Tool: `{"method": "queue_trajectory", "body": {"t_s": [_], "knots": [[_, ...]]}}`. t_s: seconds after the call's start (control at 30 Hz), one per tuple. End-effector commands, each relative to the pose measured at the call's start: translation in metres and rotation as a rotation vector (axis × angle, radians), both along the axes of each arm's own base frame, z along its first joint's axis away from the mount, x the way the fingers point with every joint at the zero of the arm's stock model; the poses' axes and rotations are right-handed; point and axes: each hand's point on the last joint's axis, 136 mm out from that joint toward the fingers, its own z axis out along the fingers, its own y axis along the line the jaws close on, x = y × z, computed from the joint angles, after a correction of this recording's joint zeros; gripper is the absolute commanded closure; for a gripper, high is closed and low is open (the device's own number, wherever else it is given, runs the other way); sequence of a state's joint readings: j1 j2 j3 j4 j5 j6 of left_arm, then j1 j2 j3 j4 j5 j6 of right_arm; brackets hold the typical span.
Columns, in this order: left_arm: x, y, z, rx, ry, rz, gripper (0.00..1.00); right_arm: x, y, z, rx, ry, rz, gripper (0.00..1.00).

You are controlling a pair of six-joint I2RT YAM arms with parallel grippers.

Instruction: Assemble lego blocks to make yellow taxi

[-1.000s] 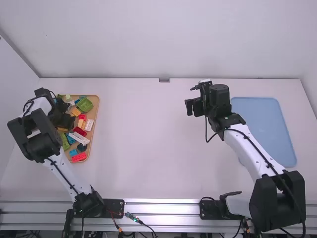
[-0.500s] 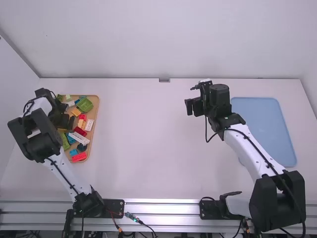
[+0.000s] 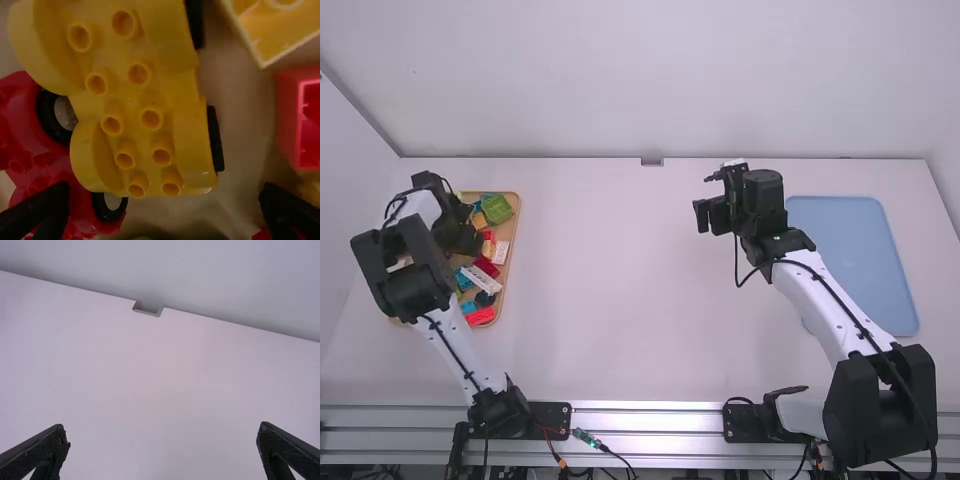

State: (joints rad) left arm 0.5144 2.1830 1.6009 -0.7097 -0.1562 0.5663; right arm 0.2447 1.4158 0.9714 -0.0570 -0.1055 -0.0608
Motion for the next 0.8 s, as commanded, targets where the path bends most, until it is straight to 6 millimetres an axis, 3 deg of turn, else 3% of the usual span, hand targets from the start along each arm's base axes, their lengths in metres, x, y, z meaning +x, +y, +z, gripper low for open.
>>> {"method": "queue_trajectory", "body": {"t_s": [0.0,0.13,0.3,0.43,0.77], "knots": [[0.002,0.006,0.012,0.044,-0.016,0.048,0.01,0.006,0.000,0.012,-0.009,-0.031,0.006,0.01],[0.007,0.015,0.022,0.137,-0.032,0.114,0.01,0.006,0.000,0.013,-0.009,-0.031,0.006,0.01],[0.024,-0.005,0.035,0.040,-0.136,0.115,0.01,0.006,0.000,0.012,-0.009,-0.030,0.007,0.01],[0.030,-0.018,0.036,-0.035,-0.168,0.106,0.01,0.005,0.000,0.011,-0.009,-0.026,0.007,0.01],[0.033,-0.019,0.036,-0.048,-0.190,0.152,0.01,0.002,-0.001,0.007,-0.015,-0.006,0.006,0.01]]}}
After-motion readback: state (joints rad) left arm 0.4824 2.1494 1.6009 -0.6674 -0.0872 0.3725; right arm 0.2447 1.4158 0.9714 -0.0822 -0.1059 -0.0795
